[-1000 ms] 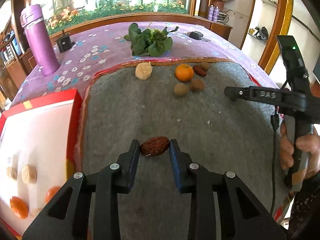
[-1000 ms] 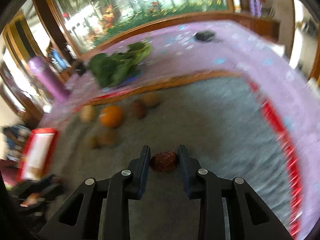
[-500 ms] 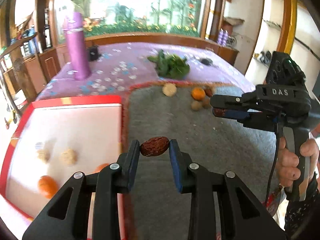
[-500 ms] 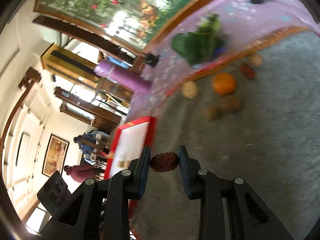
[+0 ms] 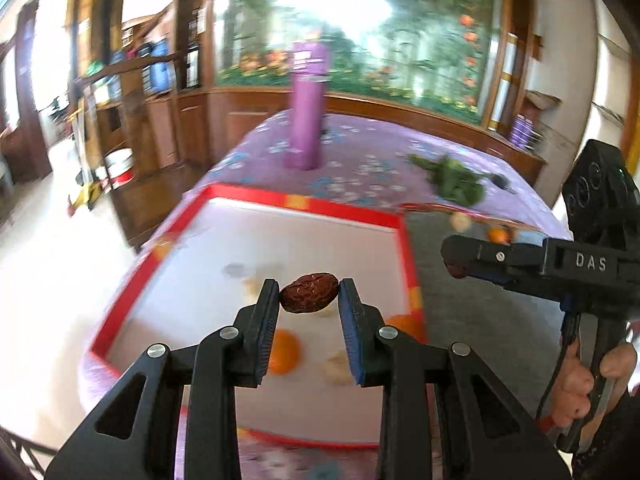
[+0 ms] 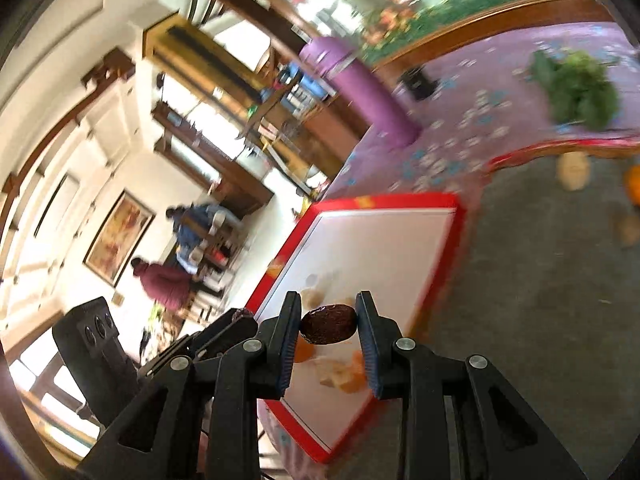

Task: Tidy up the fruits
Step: 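Carry both red dates into the white tray and open both grippers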

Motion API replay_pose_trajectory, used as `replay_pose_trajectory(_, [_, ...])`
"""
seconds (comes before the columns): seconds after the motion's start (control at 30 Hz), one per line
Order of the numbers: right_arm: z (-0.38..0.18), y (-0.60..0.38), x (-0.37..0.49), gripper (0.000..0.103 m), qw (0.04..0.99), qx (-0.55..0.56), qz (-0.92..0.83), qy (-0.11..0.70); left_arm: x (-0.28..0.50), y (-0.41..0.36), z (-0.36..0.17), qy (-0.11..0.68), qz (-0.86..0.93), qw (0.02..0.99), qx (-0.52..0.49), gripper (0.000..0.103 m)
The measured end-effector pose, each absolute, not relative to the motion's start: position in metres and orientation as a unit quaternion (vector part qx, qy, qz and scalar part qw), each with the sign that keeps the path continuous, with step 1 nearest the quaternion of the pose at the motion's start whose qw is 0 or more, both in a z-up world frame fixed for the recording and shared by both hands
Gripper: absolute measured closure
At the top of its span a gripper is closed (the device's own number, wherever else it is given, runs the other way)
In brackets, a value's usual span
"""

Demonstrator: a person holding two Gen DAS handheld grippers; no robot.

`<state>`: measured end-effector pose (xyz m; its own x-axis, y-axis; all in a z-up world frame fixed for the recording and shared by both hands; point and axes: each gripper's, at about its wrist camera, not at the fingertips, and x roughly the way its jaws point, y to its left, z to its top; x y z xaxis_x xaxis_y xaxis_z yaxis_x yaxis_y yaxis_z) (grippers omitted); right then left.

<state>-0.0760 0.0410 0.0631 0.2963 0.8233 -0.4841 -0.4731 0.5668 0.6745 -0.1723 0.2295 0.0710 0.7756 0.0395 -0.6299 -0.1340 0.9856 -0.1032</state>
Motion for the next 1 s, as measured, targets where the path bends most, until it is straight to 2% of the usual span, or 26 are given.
replay_pose_trajectory(0.37, [0.051,0.11,-0.053,0.075,0.77,0.161,0.44,0.433,-0.178,0.263,0.053,0.349,0.095,0.929,-0.079,0.075])
replay_pose_trajectory(0.67, [0.028,0.105,-0.042,0.075,0.755,0.184,0.451,0.439,-0.166,0.252,0.05,0.357,0.095,0.927,-0.058,0.075])
replay_pose_trajectory(1.0, [0.019,0.113,-0.05,0.075,0.771,0.129,0.438,0.445,-0.155,0.241,0.044,0.373,0.101,0.921,-0.047,0.075])
